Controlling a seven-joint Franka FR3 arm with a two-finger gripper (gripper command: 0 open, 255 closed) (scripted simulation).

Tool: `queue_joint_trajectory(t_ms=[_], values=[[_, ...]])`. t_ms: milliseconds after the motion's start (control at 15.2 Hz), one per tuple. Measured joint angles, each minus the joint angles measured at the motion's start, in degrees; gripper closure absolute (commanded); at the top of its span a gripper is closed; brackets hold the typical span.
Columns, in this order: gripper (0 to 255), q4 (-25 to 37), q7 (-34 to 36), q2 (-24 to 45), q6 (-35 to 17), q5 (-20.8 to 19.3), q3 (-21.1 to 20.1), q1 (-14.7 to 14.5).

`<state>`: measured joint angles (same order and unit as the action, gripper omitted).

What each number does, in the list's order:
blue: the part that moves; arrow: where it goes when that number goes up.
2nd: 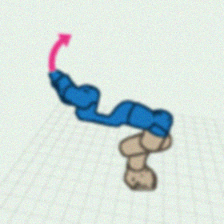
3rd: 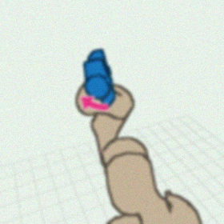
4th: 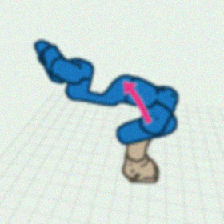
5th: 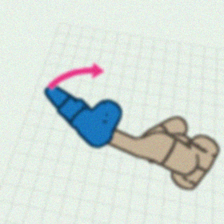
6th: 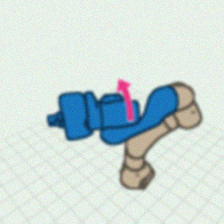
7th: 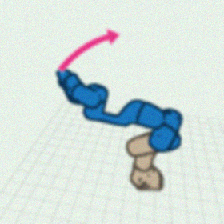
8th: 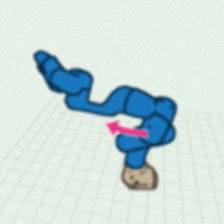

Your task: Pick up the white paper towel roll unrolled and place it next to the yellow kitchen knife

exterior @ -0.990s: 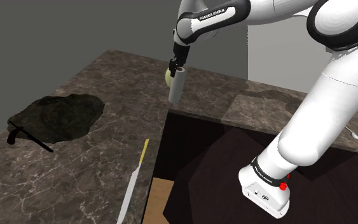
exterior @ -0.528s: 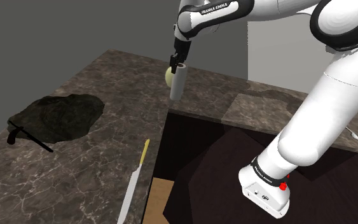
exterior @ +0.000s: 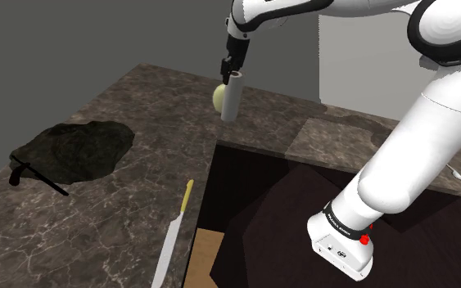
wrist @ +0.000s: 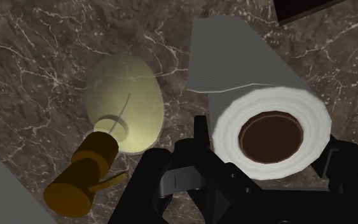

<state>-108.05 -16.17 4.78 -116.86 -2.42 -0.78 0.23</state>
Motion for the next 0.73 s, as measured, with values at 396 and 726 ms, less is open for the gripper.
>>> queue_joint_trajectory(t_ms=[396,726], values=[[255,3.5,-0.1,-0.7,4.3,0.1,0.0,0.0],[255,6.8,-0.2,-1.2,8.0,0.1,-0.1,-0.1]])
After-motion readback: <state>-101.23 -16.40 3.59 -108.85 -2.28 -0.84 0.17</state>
